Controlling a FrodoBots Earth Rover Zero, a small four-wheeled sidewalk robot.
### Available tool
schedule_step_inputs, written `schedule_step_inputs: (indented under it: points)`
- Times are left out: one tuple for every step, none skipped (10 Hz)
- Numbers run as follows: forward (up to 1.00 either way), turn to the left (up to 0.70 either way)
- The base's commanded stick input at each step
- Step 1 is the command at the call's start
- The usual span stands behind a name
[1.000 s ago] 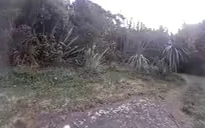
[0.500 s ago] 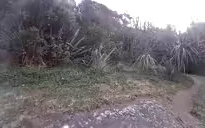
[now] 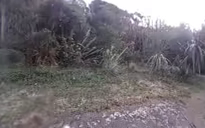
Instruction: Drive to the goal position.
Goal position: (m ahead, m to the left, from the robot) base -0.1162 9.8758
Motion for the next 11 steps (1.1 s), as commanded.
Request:
schedule_step_inputs:
  points:
    - [0.0,0.45]
    - [0.0,0.45]
    - [0.0,0.45]
    - [0.0,0.45]
    - [0.0,0.45]
    - [0.0,0.45]
    - [0.0,0.45]
    - [0.0,0.45]
    - [0.0,0.45]
    - [0.0,0.45]
    - [0.0,0.45]
